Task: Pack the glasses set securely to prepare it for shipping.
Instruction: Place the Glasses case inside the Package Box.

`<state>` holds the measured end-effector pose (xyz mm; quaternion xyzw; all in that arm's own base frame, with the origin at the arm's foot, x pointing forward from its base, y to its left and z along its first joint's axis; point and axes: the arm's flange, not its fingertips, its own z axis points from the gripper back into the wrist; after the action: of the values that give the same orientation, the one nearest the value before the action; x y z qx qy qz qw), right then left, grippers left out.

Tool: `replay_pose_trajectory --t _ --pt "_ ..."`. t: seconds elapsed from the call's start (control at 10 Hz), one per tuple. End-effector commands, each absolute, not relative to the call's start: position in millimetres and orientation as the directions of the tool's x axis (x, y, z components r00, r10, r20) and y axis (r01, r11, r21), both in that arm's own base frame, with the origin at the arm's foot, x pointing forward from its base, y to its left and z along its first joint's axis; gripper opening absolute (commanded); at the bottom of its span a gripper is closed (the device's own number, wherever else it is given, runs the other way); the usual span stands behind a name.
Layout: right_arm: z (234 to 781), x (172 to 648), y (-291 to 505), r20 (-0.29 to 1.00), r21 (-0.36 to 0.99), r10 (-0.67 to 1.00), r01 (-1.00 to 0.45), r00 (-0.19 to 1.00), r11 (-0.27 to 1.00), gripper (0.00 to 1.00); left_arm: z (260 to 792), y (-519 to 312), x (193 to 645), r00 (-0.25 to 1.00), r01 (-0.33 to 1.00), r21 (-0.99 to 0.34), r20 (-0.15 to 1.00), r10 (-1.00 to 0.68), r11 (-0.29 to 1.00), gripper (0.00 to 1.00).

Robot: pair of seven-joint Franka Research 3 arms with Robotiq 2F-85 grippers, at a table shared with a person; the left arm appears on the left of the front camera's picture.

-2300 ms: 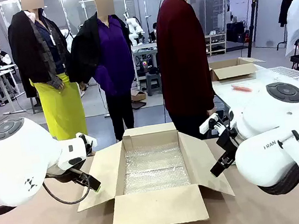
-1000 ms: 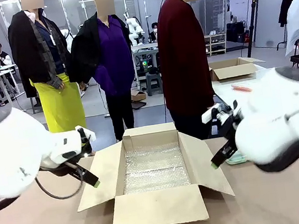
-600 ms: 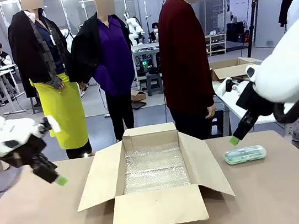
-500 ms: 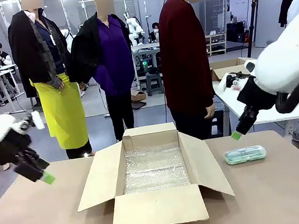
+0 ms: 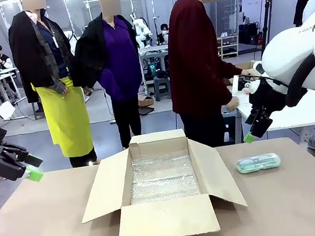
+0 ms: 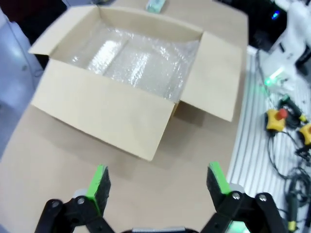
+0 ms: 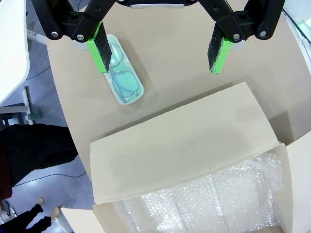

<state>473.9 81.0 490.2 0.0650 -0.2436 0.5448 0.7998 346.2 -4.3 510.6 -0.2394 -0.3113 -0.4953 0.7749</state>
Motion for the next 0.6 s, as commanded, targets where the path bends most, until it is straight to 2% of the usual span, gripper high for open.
replay_pose_trajectory --t 0.0,0.1,0.2,0.3,0.5 --pt "492.3 465.3 83.5 0.468 -0.156 0.828 -0.893 0.309 0.422 1.00 505.7 -15.8 342.3 0.361 0.888 -0.063 0.708 -0.607 0.455 1.00" --pt "492.3 465.3 83.5 0.468 -0.156 0.828 -0.893 0.309 0.422 1.00 510.6 -4.3 346.2 0.316 0.917 -0.063 0.720 -0.619 0.395 1.00" --pt "492.2 473.0 81.1 0.455 -0.169 0.842 -0.901 0.289 0.400 1.00 510.6 -4.3 346.2 0.316 0.917 -0.063 0.720 -0.619 0.395 1.00" --pt "492.1 478.7 80.1 0.368 -0.098 0.911 -0.966 0.187 0.238 1.00 510.6 -4.3 346.2 0.316 0.917 -0.063 0.720 -0.619 0.395 1.00" --pt "472.6 522.7 69.7 0.278 0.008 0.952 -0.991 0.128 0.130 1.00 510.6 -4.3 346.2 0.316 0.917 -0.063 0.720 -0.619 0.395 1.00"
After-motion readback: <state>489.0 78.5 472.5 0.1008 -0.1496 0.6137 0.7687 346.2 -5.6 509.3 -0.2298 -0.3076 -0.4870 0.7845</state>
